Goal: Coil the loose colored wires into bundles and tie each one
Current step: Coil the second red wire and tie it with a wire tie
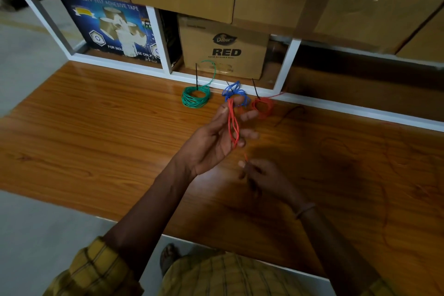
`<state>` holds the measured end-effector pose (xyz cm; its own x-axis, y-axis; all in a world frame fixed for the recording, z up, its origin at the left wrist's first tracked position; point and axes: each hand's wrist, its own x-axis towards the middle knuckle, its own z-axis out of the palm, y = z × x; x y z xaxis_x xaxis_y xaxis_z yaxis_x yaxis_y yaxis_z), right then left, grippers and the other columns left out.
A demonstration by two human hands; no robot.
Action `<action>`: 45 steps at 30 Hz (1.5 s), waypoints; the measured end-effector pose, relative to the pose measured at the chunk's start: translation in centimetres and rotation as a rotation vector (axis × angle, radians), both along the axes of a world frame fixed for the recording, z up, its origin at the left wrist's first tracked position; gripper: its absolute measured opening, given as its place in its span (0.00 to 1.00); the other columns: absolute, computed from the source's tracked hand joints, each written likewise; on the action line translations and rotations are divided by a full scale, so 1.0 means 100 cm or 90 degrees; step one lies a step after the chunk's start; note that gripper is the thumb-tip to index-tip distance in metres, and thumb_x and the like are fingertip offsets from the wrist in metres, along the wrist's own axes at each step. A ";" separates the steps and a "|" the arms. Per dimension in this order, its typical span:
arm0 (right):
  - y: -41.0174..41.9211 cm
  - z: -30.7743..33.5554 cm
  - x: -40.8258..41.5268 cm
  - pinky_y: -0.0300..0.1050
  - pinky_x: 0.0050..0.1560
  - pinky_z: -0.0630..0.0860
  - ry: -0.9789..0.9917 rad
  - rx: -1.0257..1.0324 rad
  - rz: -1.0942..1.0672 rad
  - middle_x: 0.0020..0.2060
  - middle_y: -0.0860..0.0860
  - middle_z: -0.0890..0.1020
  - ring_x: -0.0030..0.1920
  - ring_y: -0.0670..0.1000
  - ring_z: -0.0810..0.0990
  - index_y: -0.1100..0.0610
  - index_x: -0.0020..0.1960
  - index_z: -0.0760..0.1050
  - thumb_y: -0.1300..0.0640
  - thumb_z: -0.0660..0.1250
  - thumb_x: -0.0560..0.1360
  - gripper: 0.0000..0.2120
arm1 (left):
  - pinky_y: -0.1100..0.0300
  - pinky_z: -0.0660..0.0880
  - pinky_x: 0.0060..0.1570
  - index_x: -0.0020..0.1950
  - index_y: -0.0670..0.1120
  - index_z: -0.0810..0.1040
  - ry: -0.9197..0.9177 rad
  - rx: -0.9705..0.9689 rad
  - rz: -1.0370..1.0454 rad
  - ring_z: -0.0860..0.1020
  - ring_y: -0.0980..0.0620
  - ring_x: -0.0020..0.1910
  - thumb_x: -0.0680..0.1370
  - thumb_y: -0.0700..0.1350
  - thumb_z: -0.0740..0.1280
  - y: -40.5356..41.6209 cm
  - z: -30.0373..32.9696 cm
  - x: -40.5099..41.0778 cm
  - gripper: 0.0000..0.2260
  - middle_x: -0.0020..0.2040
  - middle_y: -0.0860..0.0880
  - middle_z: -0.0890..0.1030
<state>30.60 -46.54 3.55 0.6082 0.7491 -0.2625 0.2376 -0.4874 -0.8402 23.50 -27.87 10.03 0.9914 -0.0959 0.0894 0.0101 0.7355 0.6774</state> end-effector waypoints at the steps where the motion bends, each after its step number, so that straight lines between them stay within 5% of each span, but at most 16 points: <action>1: -0.004 0.001 -0.007 0.45 0.35 0.77 -0.066 -0.029 0.049 0.30 0.45 0.79 0.31 0.45 0.78 0.55 0.46 0.81 0.47 0.64 0.83 0.14 | 0.55 0.82 0.50 0.82 0.49 0.61 0.013 -0.014 0.025 0.85 0.41 0.56 0.89 0.47 0.51 0.001 -0.001 0.003 0.20 0.75 0.35 0.70; 4: -0.013 0.018 -0.023 0.52 0.47 0.79 -0.285 -0.199 0.205 0.42 0.46 0.82 0.45 0.52 0.82 0.48 0.55 0.77 0.31 0.58 0.75 0.24 | 0.48 0.79 0.64 0.82 0.48 0.62 0.074 -0.042 0.116 0.81 0.34 0.65 0.89 0.45 0.52 0.000 -0.007 0.013 0.20 0.73 0.38 0.73; 7: -0.020 0.039 -0.031 0.53 0.54 0.78 -0.325 -0.275 0.291 0.54 0.53 0.82 0.55 0.58 0.81 0.50 0.68 0.68 0.43 0.67 0.77 0.23 | 0.47 0.76 0.67 0.82 0.51 0.62 0.124 0.020 0.205 0.79 0.33 0.67 0.89 0.44 0.53 -0.004 -0.008 0.019 0.20 0.77 0.44 0.73; 9: -0.026 0.059 -0.034 0.51 0.52 0.77 -0.293 -0.241 0.314 0.52 0.49 0.80 0.54 0.55 0.80 0.49 0.71 0.65 0.52 0.69 0.78 0.24 | 0.49 0.78 0.67 0.80 0.52 0.63 0.133 0.138 0.238 0.81 0.35 0.65 0.89 0.44 0.54 -0.009 -0.011 0.022 0.18 0.74 0.50 0.75; 12: -0.032 0.097 -0.024 0.48 0.47 0.76 -0.265 -0.161 0.320 0.44 0.47 0.81 0.45 0.50 0.81 0.48 0.65 0.72 0.56 0.69 0.78 0.17 | 0.52 0.81 0.61 0.79 0.51 0.61 0.144 0.364 0.239 0.84 0.38 0.61 0.90 0.45 0.54 -0.015 -0.021 0.021 0.16 0.74 0.52 0.70; 16: -0.037 0.133 0.012 0.43 0.41 0.73 -0.232 -0.040 0.240 0.41 0.47 0.81 0.41 0.45 0.79 0.52 0.52 0.79 0.56 0.67 0.81 0.02 | 0.51 0.82 0.54 0.79 0.48 0.62 0.144 0.495 0.168 0.87 0.48 0.51 0.89 0.46 0.55 -0.023 -0.024 0.012 0.17 0.74 0.45 0.71; 19: -0.035 0.143 0.037 0.40 0.41 0.73 -0.238 0.035 0.154 0.40 0.45 0.80 0.41 0.43 0.78 0.54 0.51 0.80 0.57 0.68 0.81 0.03 | 0.50 0.79 0.45 0.77 0.50 0.64 0.119 0.515 0.097 0.85 0.38 0.45 0.89 0.49 0.55 -0.029 -0.020 0.003 0.16 0.70 0.41 0.76; 22: -0.027 0.136 0.056 0.50 0.49 0.78 -0.310 0.067 0.089 0.45 0.50 0.83 0.48 0.49 0.81 0.53 0.52 0.81 0.54 0.69 0.80 0.04 | 0.53 0.74 0.39 0.75 0.48 0.67 0.125 0.475 0.040 0.82 0.38 0.40 0.89 0.50 0.54 -0.036 -0.019 -0.005 0.15 0.68 0.38 0.76; 26: -0.017 0.108 0.079 0.55 0.47 0.78 -0.345 0.110 0.019 0.44 0.49 0.82 0.46 0.50 0.80 0.53 0.49 0.81 0.53 0.72 0.78 0.04 | 0.57 0.71 0.34 0.76 0.48 0.68 0.127 0.377 -0.042 0.80 0.43 0.36 0.89 0.50 0.54 -0.038 -0.017 -0.011 0.17 0.69 0.34 0.76; 29: -0.015 0.083 0.084 0.51 0.50 0.78 -0.287 0.125 -0.026 0.46 0.51 0.83 0.49 0.51 0.81 0.56 0.51 0.82 0.55 0.72 0.79 0.05 | 0.57 0.71 0.33 0.78 0.45 0.67 0.099 0.273 -0.107 0.79 0.47 0.34 0.89 0.48 0.52 -0.035 -0.015 -0.012 0.18 0.71 0.29 0.72; 33: -0.024 0.050 0.066 0.35 0.46 0.76 -0.180 0.082 -0.045 0.44 0.52 0.83 0.43 0.38 0.80 0.57 0.57 0.82 0.56 0.65 0.83 0.08 | 0.57 0.74 0.35 0.81 0.43 0.62 0.047 0.144 -0.133 0.78 0.49 0.34 0.89 0.46 0.50 -0.032 -0.003 -0.012 0.20 0.76 0.27 0.67; 36: -0.031 0.027 0.047 0.50 0.42 0.77 -0.204 0.048 -0.025 0.37 0.51 0.82 0.37 0.45 0.80 0.42 0.46 0.79 0.51 0.63 0.84 0.10 | 0.59 0.75 0.38 0.83 0.45 0.60 0.034 0.070 -0.105 0.81 0.49 0.38 0.89 0.47 0.48 -0.030 0.002 -0.009 0.22 0.77 0.28 0.66; 38: -0.033 0.018 0.035 0.52 0.41 0.76 -0.228 0.006 0.003 0.34 0.48 0.80 0.37 0.49 0.80 0.44 0.42 0.75 0.42 0.58 0.82 0.14 | 0.59 0.76 0.38 0.82 0.47 0.61 0.029 0.038 -0.089 0.83 0.48 0.43 0.89 0.48 0.48 -0.030 -0.002 -0.005 0.21 0.78 0.29 0.65; 42: -0.037 0.010 0.018 0.54 0.50 0.78 -0.285 -0.173 0.141 0.41 0.49 0.81 0.45 0.54 0.80 0.43 0.62 0.76 0.44 0.62 0.80 0.12 | 0.59 0.80 0.42 0.79 0.48 0.66 0.026 -0.058 -0.036 0.85 0.45 0.51 0.89 0.49 0.48 -0.027 -0.009 0.008 0.20 0.80 0.31 0.62; 45: -0.040 0.016 0.009 0.52 0.52 0.78 -0.170 -0.207 0.184 0.47 0.54 0.82 0.51 0.57 0.82 0.46 0.77 0.63 0.50 0.68 0.80 0.27 | 0.56 0.83 0.48 0.78 0.49 0.68 0.042 -0.120 0.015 0.84 0.40 0.60 0.89 0.50 0.50 -0.023 -0.008 0.017 0.18 0.80 0.32 0.64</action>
